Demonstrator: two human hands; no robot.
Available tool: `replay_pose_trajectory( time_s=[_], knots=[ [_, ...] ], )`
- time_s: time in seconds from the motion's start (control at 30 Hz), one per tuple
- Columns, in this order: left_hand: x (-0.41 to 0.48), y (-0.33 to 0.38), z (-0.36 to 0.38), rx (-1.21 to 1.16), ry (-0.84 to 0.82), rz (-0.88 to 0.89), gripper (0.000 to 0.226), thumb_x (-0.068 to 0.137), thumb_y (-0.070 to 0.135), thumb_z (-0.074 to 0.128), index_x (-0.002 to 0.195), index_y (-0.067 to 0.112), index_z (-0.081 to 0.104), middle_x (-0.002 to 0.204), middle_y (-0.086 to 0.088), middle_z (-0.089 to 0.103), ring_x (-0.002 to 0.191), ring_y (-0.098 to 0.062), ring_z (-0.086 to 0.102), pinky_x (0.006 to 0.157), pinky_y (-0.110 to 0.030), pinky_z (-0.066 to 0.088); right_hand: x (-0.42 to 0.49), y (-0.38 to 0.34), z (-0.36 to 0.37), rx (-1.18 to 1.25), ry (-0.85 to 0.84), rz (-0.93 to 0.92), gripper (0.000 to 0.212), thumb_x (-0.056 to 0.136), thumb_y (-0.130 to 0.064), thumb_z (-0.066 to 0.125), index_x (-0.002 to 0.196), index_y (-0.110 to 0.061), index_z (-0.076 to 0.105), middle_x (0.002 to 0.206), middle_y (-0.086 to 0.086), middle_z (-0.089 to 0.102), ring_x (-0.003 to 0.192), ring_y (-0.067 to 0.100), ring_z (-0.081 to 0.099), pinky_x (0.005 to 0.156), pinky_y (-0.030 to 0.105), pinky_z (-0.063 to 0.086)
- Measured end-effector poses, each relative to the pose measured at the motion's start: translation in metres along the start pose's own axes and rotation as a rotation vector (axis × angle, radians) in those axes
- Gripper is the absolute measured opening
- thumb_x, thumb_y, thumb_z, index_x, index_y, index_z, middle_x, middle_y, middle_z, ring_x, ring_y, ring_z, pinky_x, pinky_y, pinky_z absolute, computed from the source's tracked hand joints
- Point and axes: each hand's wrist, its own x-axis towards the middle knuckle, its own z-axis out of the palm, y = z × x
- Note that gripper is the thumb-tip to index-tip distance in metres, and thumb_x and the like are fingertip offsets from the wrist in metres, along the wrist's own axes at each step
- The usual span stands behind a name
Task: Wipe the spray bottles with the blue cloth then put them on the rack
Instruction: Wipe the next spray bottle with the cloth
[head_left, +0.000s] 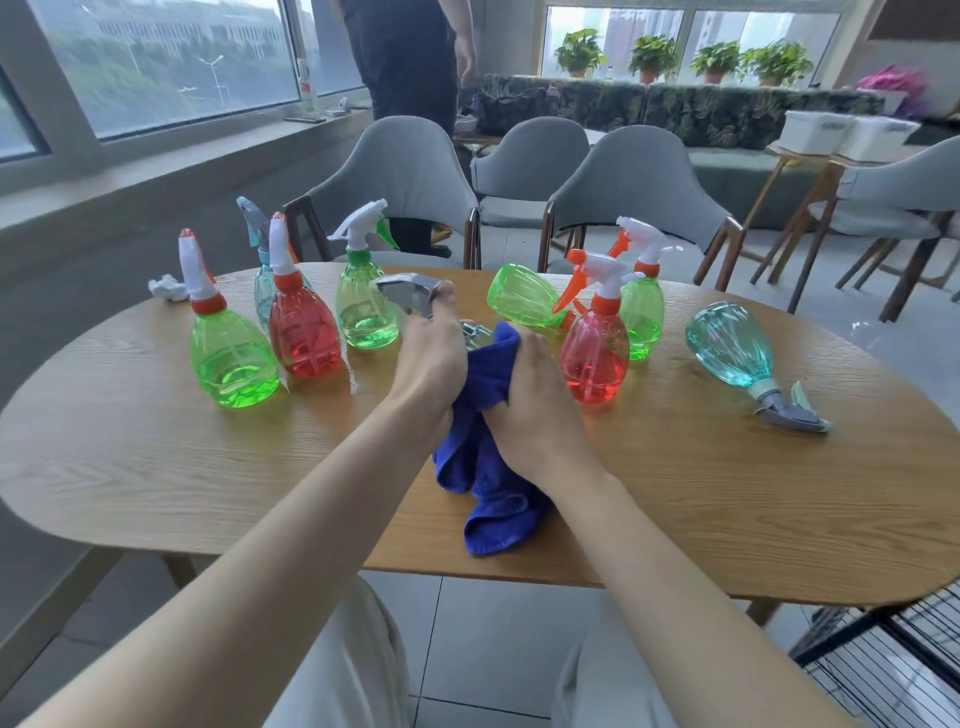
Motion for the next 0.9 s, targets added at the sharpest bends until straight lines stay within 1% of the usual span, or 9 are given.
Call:
replay_pose_trajectory(
  time_s=[0.07,0.2,0.3,0.4,0.47,0.6,0.67,0.77,0.9],
  knots=[
    [0.002,-0.007,0.001,0.045,-0.046,0.044,0.094,0.074,0.089,0.040,0.147,0.029,0.048,0.136,-0.006,0.067,0.125,-0.030,0.066,0.112,-0.052,0.050,0.006,-0.004,-0.005,0.104,-0.021,0.114,0.054,0.080,-0.043,0.047,0.128,-0.017,0.052,0.119,-0.001,0.055,0.110,0.023,0.054,0.099,0.049,0.049],
    [0.001,-0.008,-0.001,0.042,-0.075,0.056,0.089,0.078,0.087,0.045,0.147,0.031,0.050,0.134,-0.004,0.069,0.122,-0.028,0.068,0.109,-0.051,0.052,0.005,-0.006,0.001,0.079,0.005,0.101,0.036,0.090,-0.022,0.057,0.125,-0.014,0.052,0.117,0.000,0.055,0.109,0.024,0.053,0.099,0.048,0.048],
    [0.005,-0.007,-0.003,0.016,-0.066,0.091,0.064,0.094,0.077,0.049,0.132,0.026,0.057,0.124,-0.004,0.072,0.116,-0.027,0.071,0.107,-0.050,0.055,0.000,0.000,0.014,-0.071,0.046,-0.038,0.052,0.096,-0.024,0.060,0.144,-0.012,0.045,0.135,0.004,0.052,0.120,0.026,0.050,0.105,0.038,0.044],
    [0.012,-0.011,-0.008,-0.015,-0.046,0.096,0.045,0.105,0.063,0.050,0.119,0.022,0.060,0.117,-0.004,0.074,0.108,-0.026,0.073,0.106,-0.051,0.056,0.002,0.006,0.016,-0.067,-0.002,-0.096,0.065,0.098,-0.021,0.062,0.155,-0.012,0.034,0.147,0.007,0.047,0.131,0.029,0.047,0.105,0.032,0.037],
    [0.017,-0.013,-0.012,-0.023,-0.045,0.092,0.043,0.106,0.059,0.052,0.116,0.018,0.063,0.117,-0.010,0.076,0.110,-0.031,0.074,0.108,-0.052,0.055,0.004,0.013,0.015,0.007,-0.069,-0.091,0.066,0.097,-0.012,0.059,0.158,-0.015,0.033,0.149,0.002,0.047,0.137,0.027,0.046,0.113,0.037,0.037],
    [0.021,-0.014,-0.015,-0.054,-0.051,0.085,0.038,0.107,0.051,0.056,0.122,0.016,0.061,0.118,-0.005,0.076,0.116,-0.024,0.071,0.111,-0.047,0.052,0.001,0.020,0.015,0.126,-0.114,-0.045,0.063,0.097,-0.018,0.050,0.158,-0.023,0.037,0.141,-0.016,0.043,0.141,0.011,0.040,0.113,0.021,0.025],
    [0.023,-0.015,-0.016,-0.040,-0.043,0.092,0.037,0.106,0.051,0.058,0.123,0.018,0.062,0.119,-0.001,0.076,0.119,-0.021,0.068,0.115,-0.047,0.048,-0.001,0.022,0.017,0.121,-0.136,0.000,0.068,0.097,-0.019,0.049,0.162,-0.022,0.031,0.148,-0.012,0.041,0.145,0.009,0.035,0.115,0.019,0.020],
    [0.027,-0.013,-0.018,-0.019,-0.022,0.114,0.031,0.105,0.053,0.058,0.116,0.025,0.064,0.119,0.001,0.075,0.120,-0.021,0.066,0.116,-0.050,0.045,-0.006,0.030,0.023,0.042,-0.181,0.057,0.075,0.097,-0.007,0.053,0.166,-0.014,0.022,0.164,0.003,0.035,0.154,0.017,0.027,0.123,0.023,0.016],
    [0.028,-0.010,-0.020,0.058,-0.043,0.114,0.050,0.106,0.058,0.053,0.138,0.021,0.058,0.134,0.001,0.068,0.131,-0.021,0.058,0.118,-0.046,0.040,-0.006,0.026,0.026,0.041,-0.157,0.106,0.075,0.097,-0.005,0.050,0.166,-0.009,0.020,0.167,0.006,0.033,0.156,0.021,0.026,0.126,0.027,0.015]
  ],
)
